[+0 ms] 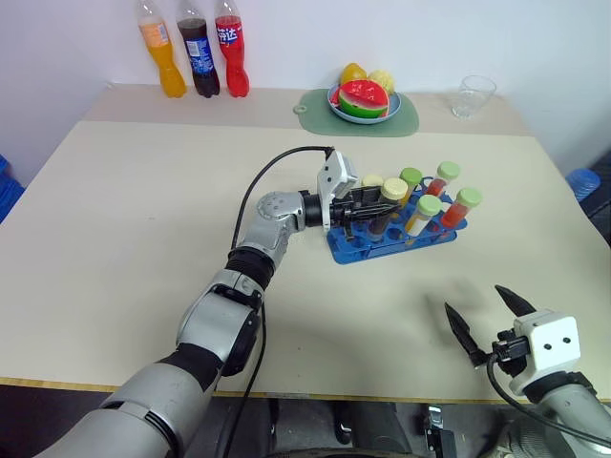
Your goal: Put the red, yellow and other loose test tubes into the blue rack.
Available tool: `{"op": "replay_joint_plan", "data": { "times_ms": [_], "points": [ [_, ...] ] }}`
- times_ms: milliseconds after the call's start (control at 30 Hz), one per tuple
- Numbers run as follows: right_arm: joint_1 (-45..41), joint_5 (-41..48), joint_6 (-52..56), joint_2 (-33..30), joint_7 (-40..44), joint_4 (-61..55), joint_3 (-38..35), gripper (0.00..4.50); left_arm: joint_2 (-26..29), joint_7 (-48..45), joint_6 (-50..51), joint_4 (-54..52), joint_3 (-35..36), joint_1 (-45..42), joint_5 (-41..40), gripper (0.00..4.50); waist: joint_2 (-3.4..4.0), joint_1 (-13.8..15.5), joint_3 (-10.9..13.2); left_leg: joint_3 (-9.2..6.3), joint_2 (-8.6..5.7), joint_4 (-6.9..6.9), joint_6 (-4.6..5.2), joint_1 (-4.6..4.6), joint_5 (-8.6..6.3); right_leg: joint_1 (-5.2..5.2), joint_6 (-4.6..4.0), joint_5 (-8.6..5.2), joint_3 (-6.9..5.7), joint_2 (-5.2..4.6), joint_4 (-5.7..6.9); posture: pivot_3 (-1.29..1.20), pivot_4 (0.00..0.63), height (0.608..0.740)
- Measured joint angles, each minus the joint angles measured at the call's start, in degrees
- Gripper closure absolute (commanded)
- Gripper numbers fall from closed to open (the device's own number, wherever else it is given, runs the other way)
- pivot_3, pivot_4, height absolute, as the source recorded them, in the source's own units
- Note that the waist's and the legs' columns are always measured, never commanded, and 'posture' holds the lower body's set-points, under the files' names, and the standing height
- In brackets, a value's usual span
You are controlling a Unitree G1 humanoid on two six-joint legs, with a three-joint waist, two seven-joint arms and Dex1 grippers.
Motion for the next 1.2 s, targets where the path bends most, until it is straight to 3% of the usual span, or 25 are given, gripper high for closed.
{"op": "replay_joint_plan", "data": {
  "times_ms": [500,533,667,900,1100,1200],
  "points": [
    [-1.31,-0.52,0.49,-0.29,0.11,0.00,0.08,0.00,-0.60,-3.30,-1.72,2.00,-0.96,2.29,4.41,3.72,0.05,-0.01,-0.03,-0.01,0.00,0.00,0.01,-0.09,0.00,-0.07,0.00,0.00,-0.05,0.05,0.01,0.00,0.150,0.740],
    [-1.40,-0.57,0.50,-0.29,0.11,0.00,0.13,0.00,-0.60,-4.03,-0.21,2.02,-0.67,2.09,3.94,2.70,0.05,-0.02,-0.03,-0.01,0.00,0.00,0.01,-0.09,0.00,-0.07,0.00,0.00,-0.05,0.05,0.01,0.00,0.150,0.740],
    [-1.48,-0.98,0.51,-0.28,0.11,0.00,0.17,0.00,-0.46,-4.89,3.21,1.97,0.28,1.96,3.39,0.85,0.05,-0.02,-0.03,-0.04,0.00,0.00,0.01,-0.10,0.00,-0.08,0.00,0.00,-0.05,0.05,0.01,0.00,0.150,0.740],
    [-0.62,-1.00,0.48,-0.22,0.25,0.00,0.17,0.00,3.63,-3.87,9.46,-7.01,6.70,2.78,-2.80,0.85,0.06,-0.15,-0.04,-0.12,0.00,0.00,0.01,-0.10,0.00,-0.11,-0.01,0.00,-0.05,0.08,0.08,0.00,0.150,0.740],
    [-2.63,-0.99,0.20,-0.69,1.40,1.50,0.28,0.00,14.87,-2.15,10.26,-11.19,10.25,6.61,-3.50,0.85,0.11,-0.38,-0.07,-0.14,0.01,0.00,0.01,-0.03,0.01,-0.09,0.00,0.00,-0.04,0.08,0.14,0.00,0.150,0.740],
    [-4.71,-0.98,0.16,-1.64,2.40,3.48,0.40,0.00,17.01,-2.70,10.85,-11.19,11.84,8.98,-4.40,0.85,0.11,0.16,-0.07,-0.05,-0.02,0.09,0.01,-0.12,0.01,-0.07,0.00,0.01,-0.05,0.04,0.13,0.00,0.150,0.740]
  ]
}}
